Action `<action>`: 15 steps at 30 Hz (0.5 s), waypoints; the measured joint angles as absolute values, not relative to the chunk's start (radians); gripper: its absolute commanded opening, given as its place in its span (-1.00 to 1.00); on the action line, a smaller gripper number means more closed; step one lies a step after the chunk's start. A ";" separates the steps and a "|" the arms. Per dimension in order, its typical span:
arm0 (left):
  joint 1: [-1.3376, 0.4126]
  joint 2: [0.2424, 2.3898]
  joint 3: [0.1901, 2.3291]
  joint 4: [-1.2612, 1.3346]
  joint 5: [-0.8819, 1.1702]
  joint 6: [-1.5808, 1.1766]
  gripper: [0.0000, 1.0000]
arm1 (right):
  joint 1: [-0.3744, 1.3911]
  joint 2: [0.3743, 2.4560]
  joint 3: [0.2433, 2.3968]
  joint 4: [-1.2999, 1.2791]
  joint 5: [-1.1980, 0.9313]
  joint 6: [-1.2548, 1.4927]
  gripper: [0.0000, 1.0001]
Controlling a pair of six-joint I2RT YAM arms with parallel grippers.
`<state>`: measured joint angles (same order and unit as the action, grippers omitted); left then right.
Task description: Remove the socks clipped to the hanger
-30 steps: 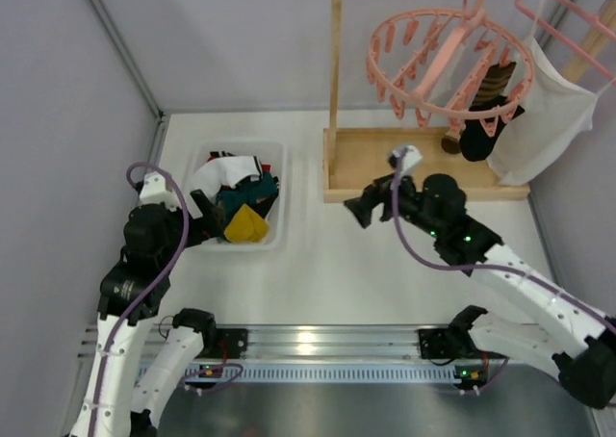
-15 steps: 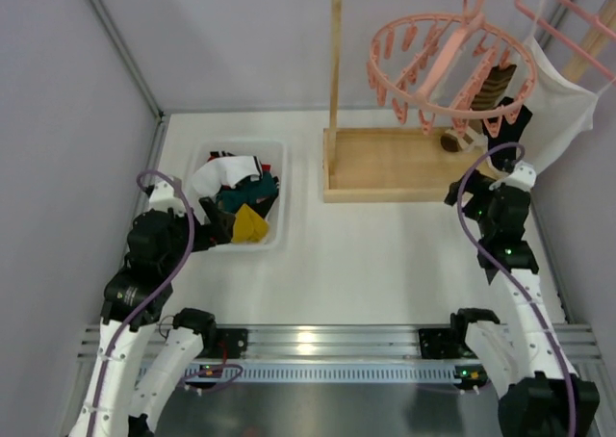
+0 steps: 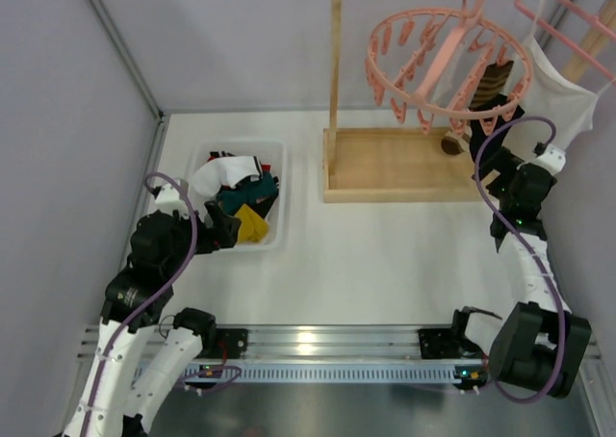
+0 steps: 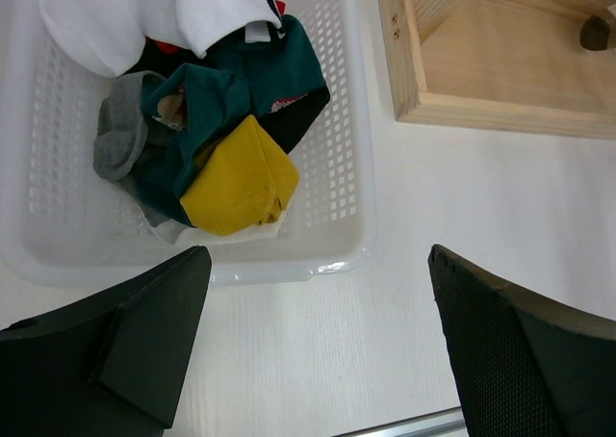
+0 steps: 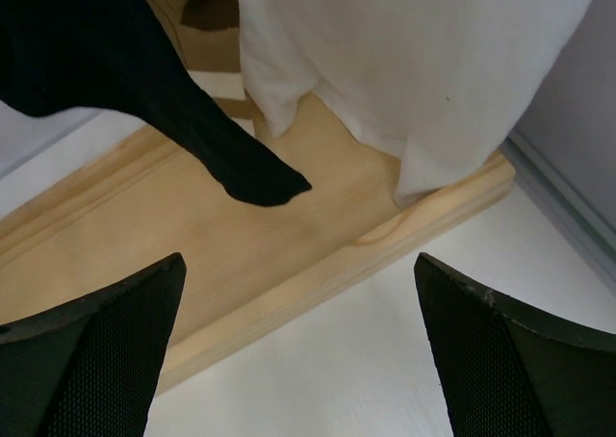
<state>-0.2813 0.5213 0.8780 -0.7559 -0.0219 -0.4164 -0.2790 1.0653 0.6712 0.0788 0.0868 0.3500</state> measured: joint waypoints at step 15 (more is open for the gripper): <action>-0.355 0.503 0.874 -0.755 -0.019 -0.417 0.97 | -0.355 1.311 0.599 0.708 -0.228 0.235 0.84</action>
